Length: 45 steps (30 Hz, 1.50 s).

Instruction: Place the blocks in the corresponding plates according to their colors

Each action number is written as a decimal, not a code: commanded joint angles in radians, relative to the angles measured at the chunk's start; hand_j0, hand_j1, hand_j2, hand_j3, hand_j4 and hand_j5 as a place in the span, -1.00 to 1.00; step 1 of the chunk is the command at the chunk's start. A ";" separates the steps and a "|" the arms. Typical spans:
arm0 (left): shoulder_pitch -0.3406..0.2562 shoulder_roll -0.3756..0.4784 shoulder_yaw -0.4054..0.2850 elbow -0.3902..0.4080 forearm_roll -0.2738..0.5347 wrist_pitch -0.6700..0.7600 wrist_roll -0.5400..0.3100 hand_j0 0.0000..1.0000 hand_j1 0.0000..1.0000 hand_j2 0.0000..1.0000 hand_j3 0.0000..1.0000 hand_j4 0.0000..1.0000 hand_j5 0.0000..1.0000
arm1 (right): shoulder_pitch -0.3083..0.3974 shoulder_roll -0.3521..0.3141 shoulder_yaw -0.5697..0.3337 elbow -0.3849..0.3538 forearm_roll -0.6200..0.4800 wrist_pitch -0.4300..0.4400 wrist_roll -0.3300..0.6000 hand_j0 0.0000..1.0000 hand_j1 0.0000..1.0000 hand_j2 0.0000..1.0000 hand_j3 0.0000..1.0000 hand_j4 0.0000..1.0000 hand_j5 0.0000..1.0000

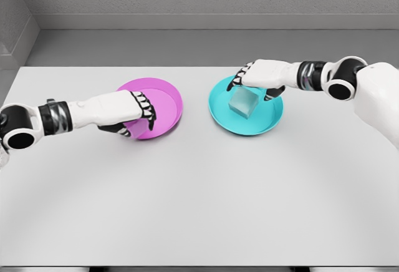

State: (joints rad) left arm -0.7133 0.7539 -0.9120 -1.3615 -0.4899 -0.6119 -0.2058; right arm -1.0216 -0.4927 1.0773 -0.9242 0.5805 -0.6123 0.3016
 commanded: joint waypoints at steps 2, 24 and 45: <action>-0.005 -0.013 -0.001 0.007 0.005 0.001 -0.004 -0.05 -0.05 -0.05 -0.05 -0.05 -0.05 | -0.002 0.006 -0.002 0.008 -0.004 0.001 -0.003 1.00 1.00 1.00 1.00 1.00 1.00; -0.081 -0.099 -0.001 0.121 0.011 0.001 -0.003 1.00 1.00 1.00 1.00 1.00 1.00 | 0.189 -0.195 -0.402 -0.137 -0.014 0.001 -0.009 1.00 1.00 1.00 1.00 1.00 1.00; -0.069 0.194 0.036 0.128 0.169 0.001 0.000 1.00 1.00 1.00 1.00 1.00 1.00 | 0.469 -0.273 -0.666 -0.137 -0.014 0.001 -0.199 1.00 1.00 1.00 1.00 1.00 1.00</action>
State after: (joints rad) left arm -0.7700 0.8781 -0.8853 -1.2379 -0.3629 -0.6120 -0.2062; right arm -0.5522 -0.7623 0.4199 -1.0608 0.5725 -0.6115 0.1037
